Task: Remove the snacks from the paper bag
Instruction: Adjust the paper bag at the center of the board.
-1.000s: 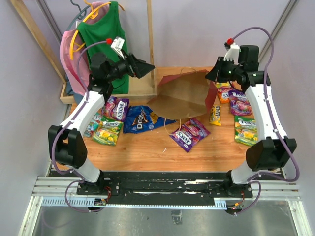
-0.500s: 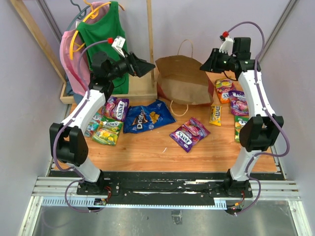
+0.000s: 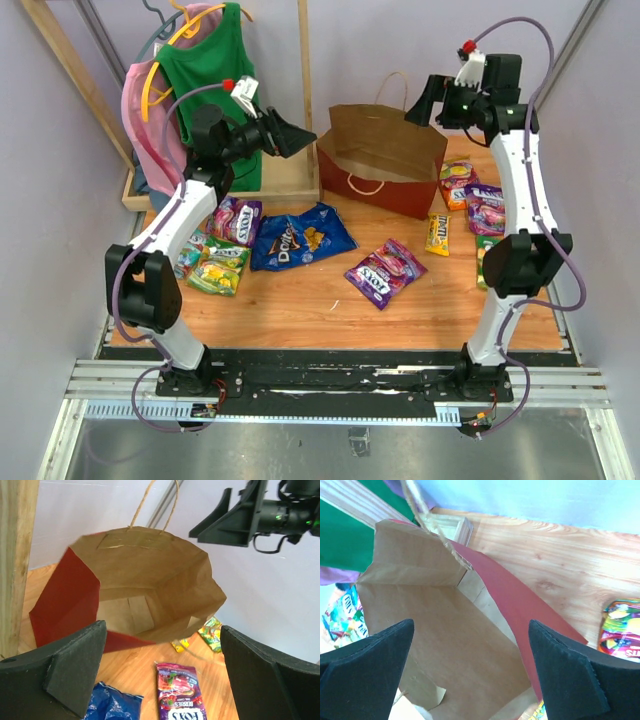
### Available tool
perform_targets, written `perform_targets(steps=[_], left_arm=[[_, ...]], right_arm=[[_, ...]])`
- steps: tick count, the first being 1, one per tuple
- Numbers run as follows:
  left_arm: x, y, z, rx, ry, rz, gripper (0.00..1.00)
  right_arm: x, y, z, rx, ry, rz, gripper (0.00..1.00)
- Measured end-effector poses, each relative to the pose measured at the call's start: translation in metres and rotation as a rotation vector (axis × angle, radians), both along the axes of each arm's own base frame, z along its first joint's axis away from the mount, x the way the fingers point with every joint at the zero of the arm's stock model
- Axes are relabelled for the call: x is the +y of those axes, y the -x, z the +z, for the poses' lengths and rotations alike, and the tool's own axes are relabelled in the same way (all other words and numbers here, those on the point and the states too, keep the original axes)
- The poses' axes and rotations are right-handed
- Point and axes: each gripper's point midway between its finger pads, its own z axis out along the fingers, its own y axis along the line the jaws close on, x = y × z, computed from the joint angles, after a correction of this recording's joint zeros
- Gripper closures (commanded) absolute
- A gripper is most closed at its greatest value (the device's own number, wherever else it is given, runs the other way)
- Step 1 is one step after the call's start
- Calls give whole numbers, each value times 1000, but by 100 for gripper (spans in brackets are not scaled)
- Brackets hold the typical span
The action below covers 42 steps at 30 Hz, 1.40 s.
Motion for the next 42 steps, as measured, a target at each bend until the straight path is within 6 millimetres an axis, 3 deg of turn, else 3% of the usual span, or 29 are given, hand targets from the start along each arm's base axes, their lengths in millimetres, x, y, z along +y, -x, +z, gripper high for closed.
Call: perform_targets(steps=[5, 6, 9, 11, 14, 16, 22, 27, 31, 37, 42], left_arm=[[1, -3, -8, 16, -17, 12, 0], [1, -4, -12, 22, -25, 15, 0], [2, -5, -12, 20, -26, 18, 0], [2, -5, -12, 19, -26, 19, 0], [4, -6, -13, 21, -26, 23, 0], [6, -7, -14, 23, -25, 27, 0], [11, -8, -19, 40, -17, 32, 0], [10, -7, -17, 37, -3, 23, 0], [10, -6, -17, 40, 0, 18, 0], [12, -7, -22, 47, -1, 23, 0], [16, -8, -26, 56, -4, 28, 0]], right_arm=[[-14, 14, 30, -85, 30, -73, 2], [-22, 31, 60, -168, 41, -119, 2], [-25, 40, 76, -241, 31, -145, 2], [-28, 59, 67, -246, 9, -178, 1], [-31, 84, 45, -248, -37, -230, 1], [-33, 95, 28, -241, -59, -255, 7], [-38, 113, -42, -207, -115, -324, 50], [-36, 110, -113, -89, -184, -368, 74], [-37, 101, -159, 11, -224, -427, 74], [-39, 75, -192, 60, -267, -462, 73], [-48, 40, -217, 127, -314, -432, 80]])
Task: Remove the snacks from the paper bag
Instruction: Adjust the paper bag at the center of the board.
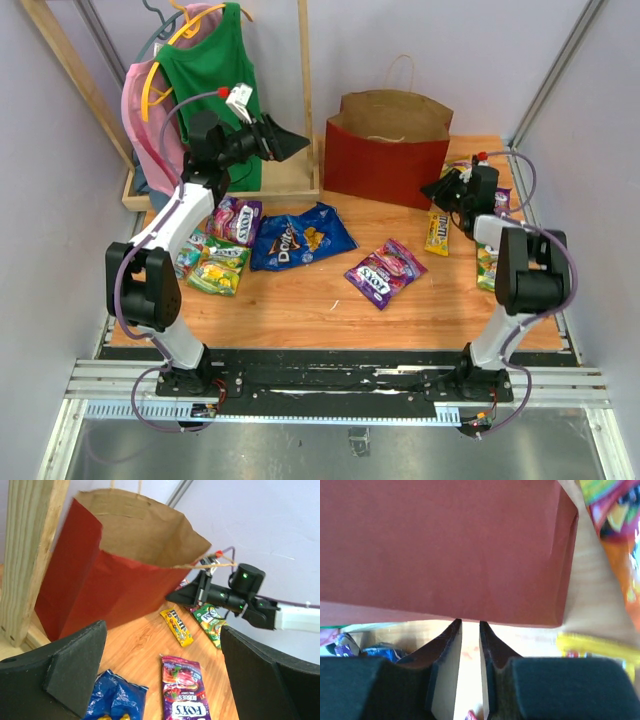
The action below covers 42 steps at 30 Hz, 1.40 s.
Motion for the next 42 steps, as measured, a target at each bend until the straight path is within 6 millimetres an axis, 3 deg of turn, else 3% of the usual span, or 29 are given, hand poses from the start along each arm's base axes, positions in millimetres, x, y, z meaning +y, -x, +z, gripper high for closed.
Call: perform_targets(steps=[5, 17, 22, 28, 32, 34, 42], left_arm=[[4, -1, -3, 5, -3, 4, 0], [14, -1, -5, 10, -4, 24, 0], [25, -1, -7, 12, -4, 47, 0], [44, -8, -9, 17, -7, 104, 0], [55, -18, -21, 49, -40, 181, 0], [61, -23, -29, 68, -61, 224, 0], [79, -33, -49, 119, -122, 342, 0]], right_arm=[[-2, -41, -4, -10, -64, 88, 80], [9, -95, -10, -34, -110, 201, 80], [12, -110, -10, -39, -108, 212, 68], [13, -98, -12, -21, -99, 215, 52], [14, -64, -9, 6, -88, 210, 27], [15, -49, 4, -7, -75, 207, 3], [17, -3, 78, -158, 55, 162, 1]])
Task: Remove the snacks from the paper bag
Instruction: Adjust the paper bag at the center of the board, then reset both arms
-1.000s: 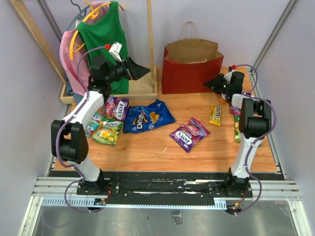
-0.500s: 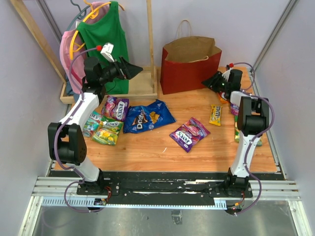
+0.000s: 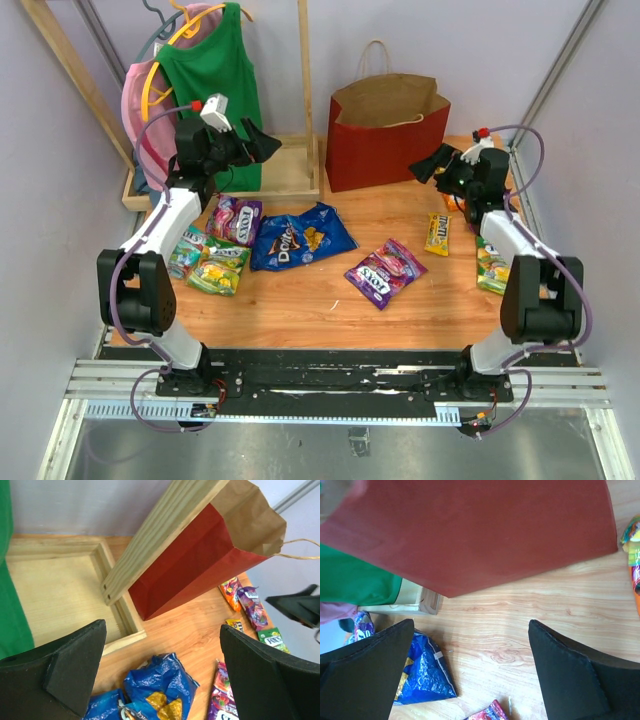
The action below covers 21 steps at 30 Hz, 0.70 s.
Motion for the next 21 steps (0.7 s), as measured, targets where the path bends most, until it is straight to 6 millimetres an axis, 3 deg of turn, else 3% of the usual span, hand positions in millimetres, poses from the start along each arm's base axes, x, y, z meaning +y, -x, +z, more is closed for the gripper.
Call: perform_targets(steps=[5, 8, 12, 16, 21], left_arm=[[8, -2, -5, 14, -29, 45, 0], [12, -3, -11, 26, -52, 68, 0], [16, -6, -16, 40, -116, 124, 0], [6, -8, -11, 15, -193, 156, 0], [0, -7, -11, 3, -232, 157, 0]], right_arm=[[26, 24, 42, -121, 125, 18, 2], [38, 33, 57, -173, 181, 30, 2], [49, 39, 58, -193, 289, 35, 2], [64, 44, 61, -200, 376, 58, 2], [55, 50, 75, -234, 428, 13, 2]])
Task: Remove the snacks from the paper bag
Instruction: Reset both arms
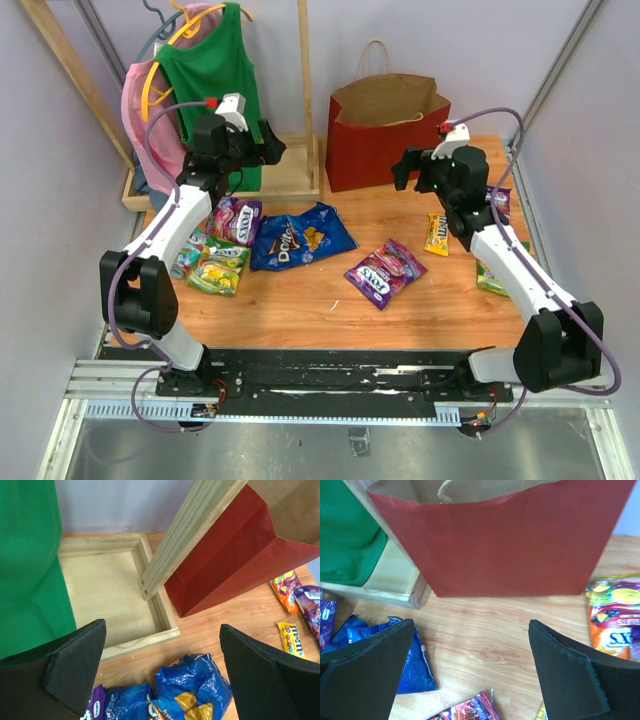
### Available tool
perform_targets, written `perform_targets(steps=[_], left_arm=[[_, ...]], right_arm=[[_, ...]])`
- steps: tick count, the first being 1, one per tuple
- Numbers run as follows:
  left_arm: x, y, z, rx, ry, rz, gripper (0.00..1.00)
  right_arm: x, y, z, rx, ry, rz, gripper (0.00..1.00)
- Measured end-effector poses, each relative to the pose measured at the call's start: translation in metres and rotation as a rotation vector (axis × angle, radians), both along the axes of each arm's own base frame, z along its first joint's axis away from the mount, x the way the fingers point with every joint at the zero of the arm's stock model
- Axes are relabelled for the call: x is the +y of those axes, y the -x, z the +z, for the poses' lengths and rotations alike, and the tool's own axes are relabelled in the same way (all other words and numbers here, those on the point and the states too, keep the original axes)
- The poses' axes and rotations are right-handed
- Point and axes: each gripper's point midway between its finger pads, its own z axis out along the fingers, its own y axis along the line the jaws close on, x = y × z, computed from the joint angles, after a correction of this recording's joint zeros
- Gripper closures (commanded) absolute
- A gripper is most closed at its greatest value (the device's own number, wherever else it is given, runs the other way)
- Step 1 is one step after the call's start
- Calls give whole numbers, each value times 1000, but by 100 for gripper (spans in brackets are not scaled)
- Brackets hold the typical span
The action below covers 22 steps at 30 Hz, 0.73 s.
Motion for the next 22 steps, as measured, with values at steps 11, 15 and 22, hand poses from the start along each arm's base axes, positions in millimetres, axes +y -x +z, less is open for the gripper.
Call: perform_targets(steps=[11, 15, 22], left_arm=[[10, -3, -2, -4, -29, 41, 0], [11, -4, -2, -5, -34, 44, 0], [12, -2, 1, -12, -36, 47, 0]], right_arm=[[-18, 8, 12, -68, 17, -81, 2], [-19, 8, 10, -66, 18, -86, 2], [-21, 7, 10, -69, 17, -99, 2]])
